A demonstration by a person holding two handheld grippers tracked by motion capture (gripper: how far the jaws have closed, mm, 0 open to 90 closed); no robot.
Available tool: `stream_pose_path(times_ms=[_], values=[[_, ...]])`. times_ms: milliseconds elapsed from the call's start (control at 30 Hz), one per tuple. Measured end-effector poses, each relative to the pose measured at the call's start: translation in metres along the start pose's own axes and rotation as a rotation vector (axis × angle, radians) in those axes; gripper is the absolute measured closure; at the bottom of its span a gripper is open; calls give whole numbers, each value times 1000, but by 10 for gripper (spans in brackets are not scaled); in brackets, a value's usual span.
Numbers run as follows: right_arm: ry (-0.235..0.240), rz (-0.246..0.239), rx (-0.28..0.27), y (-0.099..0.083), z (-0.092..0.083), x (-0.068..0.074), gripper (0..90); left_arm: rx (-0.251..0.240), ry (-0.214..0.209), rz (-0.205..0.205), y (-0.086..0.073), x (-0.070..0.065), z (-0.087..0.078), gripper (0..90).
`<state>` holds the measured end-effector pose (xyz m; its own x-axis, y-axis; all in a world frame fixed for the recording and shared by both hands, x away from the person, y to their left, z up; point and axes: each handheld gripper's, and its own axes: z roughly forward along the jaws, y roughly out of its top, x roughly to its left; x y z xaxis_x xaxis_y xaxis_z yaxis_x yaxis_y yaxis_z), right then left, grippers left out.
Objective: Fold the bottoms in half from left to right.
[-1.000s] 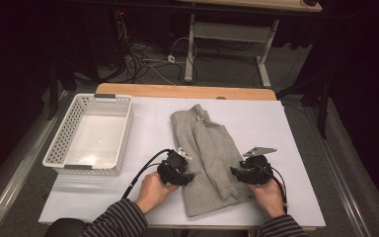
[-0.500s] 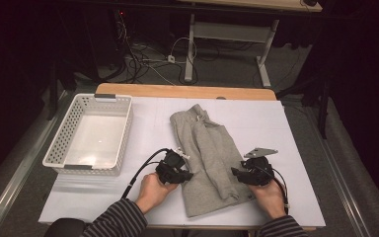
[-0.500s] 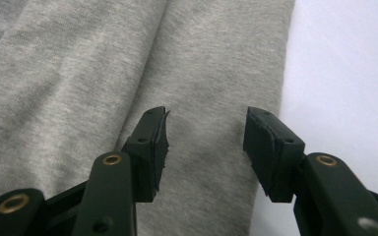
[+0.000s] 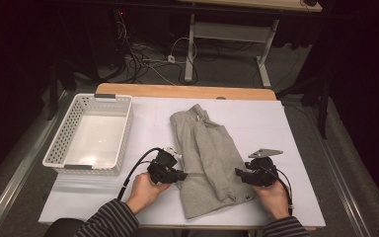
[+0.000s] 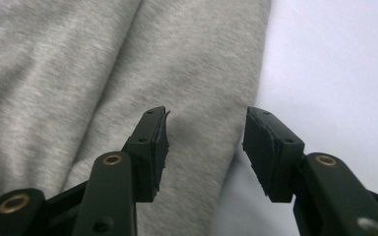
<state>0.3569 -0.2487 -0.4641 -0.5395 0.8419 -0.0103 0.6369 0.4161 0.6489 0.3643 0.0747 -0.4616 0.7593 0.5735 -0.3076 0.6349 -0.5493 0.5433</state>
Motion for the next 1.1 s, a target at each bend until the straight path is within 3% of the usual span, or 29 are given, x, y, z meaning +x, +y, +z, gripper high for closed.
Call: stream_pose_path(times_ms=[133,267,433,900,1100], values=[[6,0,17,-2,-1,-2,593,-1,-1,1,-2,2,-3,832],[20,-8,22,-3,-3,1,737,-2,3,3,-4,4,-8,831],[47,-63,54,-4,-3,12,857,3,8,5,-9,8,-15,831],[138,-143,85,-14,-13,47,884,34,37,8,-31,20,-33,828],[150,-138,60,-15,-14,56,836,8,49,7,-37,19,-31,817]])
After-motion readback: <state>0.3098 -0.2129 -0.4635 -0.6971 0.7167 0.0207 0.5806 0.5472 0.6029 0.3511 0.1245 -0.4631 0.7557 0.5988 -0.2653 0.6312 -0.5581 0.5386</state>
